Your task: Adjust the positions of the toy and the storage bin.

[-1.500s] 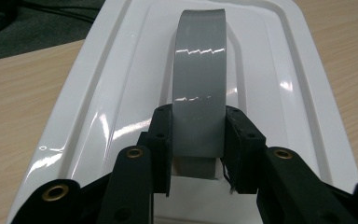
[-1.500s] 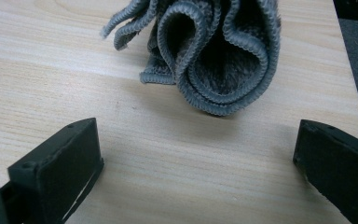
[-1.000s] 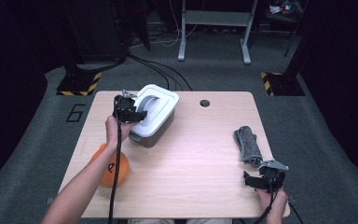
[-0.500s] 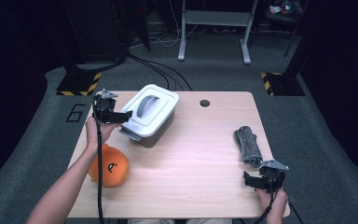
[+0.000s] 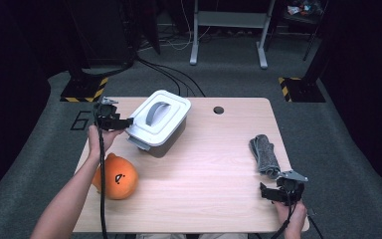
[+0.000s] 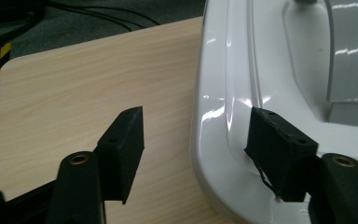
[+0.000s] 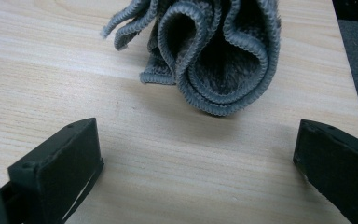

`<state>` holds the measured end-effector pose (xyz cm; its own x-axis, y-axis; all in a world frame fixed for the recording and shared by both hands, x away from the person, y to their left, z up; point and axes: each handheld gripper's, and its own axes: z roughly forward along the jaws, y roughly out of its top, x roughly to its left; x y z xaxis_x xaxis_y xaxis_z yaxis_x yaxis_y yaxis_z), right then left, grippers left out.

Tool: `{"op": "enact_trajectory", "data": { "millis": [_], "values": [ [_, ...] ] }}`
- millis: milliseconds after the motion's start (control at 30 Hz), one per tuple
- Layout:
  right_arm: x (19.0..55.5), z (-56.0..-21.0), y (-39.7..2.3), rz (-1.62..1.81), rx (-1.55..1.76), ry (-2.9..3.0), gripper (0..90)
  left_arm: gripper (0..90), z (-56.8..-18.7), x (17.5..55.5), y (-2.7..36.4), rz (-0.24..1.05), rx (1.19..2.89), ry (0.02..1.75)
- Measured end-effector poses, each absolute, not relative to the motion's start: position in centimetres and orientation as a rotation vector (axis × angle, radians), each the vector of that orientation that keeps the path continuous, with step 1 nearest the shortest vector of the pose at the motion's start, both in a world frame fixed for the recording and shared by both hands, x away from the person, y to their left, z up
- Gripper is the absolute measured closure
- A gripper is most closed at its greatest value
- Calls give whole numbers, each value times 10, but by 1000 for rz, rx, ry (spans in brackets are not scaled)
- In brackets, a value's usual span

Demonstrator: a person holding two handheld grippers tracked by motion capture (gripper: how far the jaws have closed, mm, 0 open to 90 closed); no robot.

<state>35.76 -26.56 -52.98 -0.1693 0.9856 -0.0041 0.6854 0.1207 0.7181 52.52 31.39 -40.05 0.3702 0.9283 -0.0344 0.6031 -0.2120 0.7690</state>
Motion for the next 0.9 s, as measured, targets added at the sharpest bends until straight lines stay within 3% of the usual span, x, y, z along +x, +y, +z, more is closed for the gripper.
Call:
{"op": "enact_trajectory", "data": {
  "millis": [133, 233, 900],
  "values": [
    [358, -530, -266, 807, 1612, 1916, 0, 506, -402, 523, 314, 542, 1907, 1292],
    [358, -530, -266, 806, 1612, 1915, 0, 541, -403, 522, 313, 486, 1894, 1287],
    [358, -530, -266, 809, 1609, 1916, 0, 529, -399, 509, 290, 493, 1956, 1260]
  ]
}}
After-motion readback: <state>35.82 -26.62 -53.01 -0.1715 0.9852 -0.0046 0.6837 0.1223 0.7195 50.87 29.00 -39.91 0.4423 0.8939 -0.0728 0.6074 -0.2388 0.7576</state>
